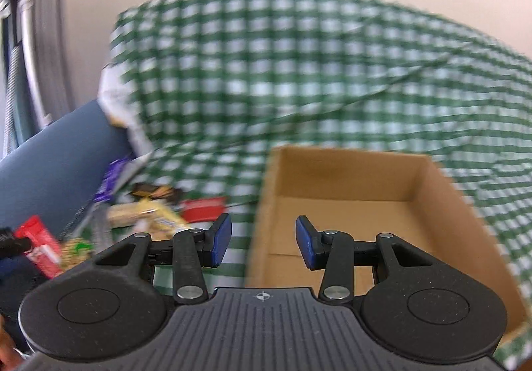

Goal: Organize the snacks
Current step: 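Grasp the red wafer pack with the left tool while the right tool grasps the yellow candy bar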

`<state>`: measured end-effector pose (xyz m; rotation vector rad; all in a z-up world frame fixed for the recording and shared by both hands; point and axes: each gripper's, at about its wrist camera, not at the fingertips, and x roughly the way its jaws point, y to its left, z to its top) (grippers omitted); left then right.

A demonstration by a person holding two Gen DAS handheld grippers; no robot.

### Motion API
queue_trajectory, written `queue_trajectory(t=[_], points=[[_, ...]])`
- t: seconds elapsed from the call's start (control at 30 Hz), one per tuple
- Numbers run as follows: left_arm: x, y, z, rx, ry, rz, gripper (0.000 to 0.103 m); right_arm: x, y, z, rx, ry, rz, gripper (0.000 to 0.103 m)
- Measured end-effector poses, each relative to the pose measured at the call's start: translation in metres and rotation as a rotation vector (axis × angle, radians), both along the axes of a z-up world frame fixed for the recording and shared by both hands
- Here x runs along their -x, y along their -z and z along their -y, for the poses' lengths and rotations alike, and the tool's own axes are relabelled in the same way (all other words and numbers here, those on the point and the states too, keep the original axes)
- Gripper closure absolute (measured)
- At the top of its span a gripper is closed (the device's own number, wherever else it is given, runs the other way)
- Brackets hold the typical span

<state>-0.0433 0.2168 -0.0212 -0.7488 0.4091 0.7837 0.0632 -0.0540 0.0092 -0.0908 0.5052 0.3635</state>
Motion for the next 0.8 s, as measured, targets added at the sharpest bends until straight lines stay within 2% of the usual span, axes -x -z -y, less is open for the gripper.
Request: queue_trajectory(t=[0.13, 0.17, 0.2, 0.23, 0.27, 0.33, 0.5, 0.53, 0.6, 0.73, 0.8], points=[[-0.011, 0.015, -0.006, 0.051, 0.013, -0.022, 0.057, -0.021, 0.013, -0.064, 0.109, -0.111, -0.049, 0.058], [-0.013, 0.017, -0.008, 0.052, 0.016, -0.026, 0.065, -0.028, 0.018, -0.078, 0.14, -0.13, -0.061, 0.057], [-0.015, 0.018, -0.009, 0.055, 0.021, -0.031, 0.077, -0.037, 0.023, -0.092, 0.174, -0.148, -0.07, 0.056], [-0.019, 0.019, -0.011, 0.061, 0.025, -0.037, 0.082, -0.046, 0.029, -0.106, 0.209, -0.167, -0.079, 0.056], [-0.022, 0.02, -0.012, 0.064, 0.033, -0.047, 0.093, -0.055, 0.036, -0.118, 0.244, -0.181, -0.087, 0.056], [-0.025, 0.02, -0.012, 0.052, 0.045, -0.073, 0.094, -0.074, 0.052, -0.137, 0.314, -0.202, -0.105, 0.056], [-0.028, 0.017, -0.011, 0.047, 0.053, -0.076, 0.094, -0.107, 0.087, -0.171, 0.453, -0.297, -0.14, 0.054], [-0.028, 0.016, -0.012, 0.048, 0.055, -0.073, 0.094, -0.11, 0.092, -0.173, 0.469, -0.319, -0.148, 0.053], [-0.027, 0.015, -0.014, 0.045, 0.05, -0.068, 0.094, -0.117, 0.1, -0.183, 0.508, -0.365, -0.161, 0.04], [-0.027, 0.013, -0.016, 0.048, 0.054, -0.069, 0.094, -0.128, 0.107, -0.199, 0.551, -0.406, -0.137, 0.041], [-0.028, 0.013, -0.016, 0.05, 0.056, -0.07, 0.094, -0.135, 0.107, -0.204, 0.548, -0.416, -0.152, 0.047]])
